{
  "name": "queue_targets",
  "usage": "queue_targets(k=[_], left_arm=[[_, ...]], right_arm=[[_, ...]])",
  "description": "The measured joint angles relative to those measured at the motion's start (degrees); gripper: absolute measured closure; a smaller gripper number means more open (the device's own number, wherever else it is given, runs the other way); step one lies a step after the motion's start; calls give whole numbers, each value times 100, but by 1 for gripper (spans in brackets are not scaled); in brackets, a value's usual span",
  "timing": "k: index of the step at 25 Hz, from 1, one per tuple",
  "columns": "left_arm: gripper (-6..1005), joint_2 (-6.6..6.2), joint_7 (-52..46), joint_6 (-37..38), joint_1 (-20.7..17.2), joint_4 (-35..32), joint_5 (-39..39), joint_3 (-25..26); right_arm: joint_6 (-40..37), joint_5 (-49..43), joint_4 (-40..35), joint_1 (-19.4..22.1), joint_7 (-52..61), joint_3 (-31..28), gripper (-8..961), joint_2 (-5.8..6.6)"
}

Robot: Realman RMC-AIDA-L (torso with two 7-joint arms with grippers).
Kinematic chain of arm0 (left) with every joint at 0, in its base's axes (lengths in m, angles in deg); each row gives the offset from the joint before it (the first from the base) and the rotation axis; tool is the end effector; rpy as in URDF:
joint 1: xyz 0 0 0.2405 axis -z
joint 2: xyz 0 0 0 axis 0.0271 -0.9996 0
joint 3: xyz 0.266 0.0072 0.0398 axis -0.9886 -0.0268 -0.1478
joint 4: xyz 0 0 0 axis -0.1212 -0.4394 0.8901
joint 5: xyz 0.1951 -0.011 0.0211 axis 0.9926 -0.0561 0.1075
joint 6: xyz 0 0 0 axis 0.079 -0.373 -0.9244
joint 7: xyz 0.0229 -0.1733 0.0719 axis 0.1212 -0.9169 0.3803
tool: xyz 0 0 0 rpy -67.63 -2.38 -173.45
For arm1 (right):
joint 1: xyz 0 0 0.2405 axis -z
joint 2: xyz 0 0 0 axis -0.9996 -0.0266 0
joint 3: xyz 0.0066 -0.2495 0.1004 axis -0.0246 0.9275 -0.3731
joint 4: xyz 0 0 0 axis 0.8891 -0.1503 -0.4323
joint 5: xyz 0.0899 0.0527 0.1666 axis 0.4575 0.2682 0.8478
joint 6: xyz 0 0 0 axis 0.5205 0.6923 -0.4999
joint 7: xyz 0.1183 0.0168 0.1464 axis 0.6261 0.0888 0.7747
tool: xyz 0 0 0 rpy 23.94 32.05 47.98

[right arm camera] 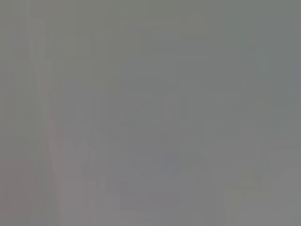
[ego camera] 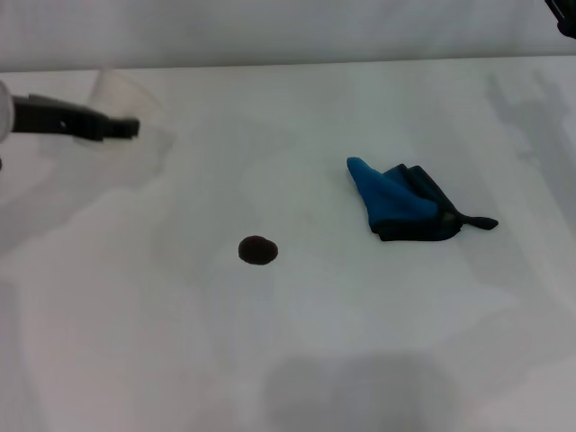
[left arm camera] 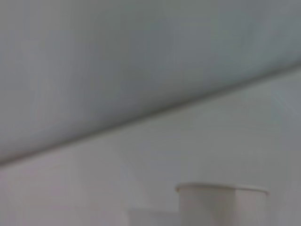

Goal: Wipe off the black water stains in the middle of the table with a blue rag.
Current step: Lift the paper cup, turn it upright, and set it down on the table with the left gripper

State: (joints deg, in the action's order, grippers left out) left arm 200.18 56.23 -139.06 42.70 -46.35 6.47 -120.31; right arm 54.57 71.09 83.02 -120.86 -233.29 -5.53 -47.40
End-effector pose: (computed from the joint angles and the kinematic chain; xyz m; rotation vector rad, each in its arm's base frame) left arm -0.2352 0.4504 -0.0287 -2.3575 -0.9741 -0.0799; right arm 0.3270 0.4157 0.0608 -1.4275 0.6624 0.9382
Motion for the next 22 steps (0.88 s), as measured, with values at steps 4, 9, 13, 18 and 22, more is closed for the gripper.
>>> queue_targets(k=[4,9,13,18,22], left_arm=[[304,36,742,555,-465,-53,-1146,-104],[324,40,2618,1486,-1114,340,-3511,-885],[376,55,4307,1887,-1458,741,-5087,-1531],[403,69,6927,1806,-1641,1626,-7474,-2176],[428,96,9076,1244,-1780,2373,-9373,-2669]], right_arm=[[3,2,0,-3,0,0,98,-6],[3,7,0,4,0,-7,98,-14],[3,12,13,12,2,-15,98,-18],[3,13,36,18,4,-14,97,-18],[2,13,47,54,6,-20,97,-19]])
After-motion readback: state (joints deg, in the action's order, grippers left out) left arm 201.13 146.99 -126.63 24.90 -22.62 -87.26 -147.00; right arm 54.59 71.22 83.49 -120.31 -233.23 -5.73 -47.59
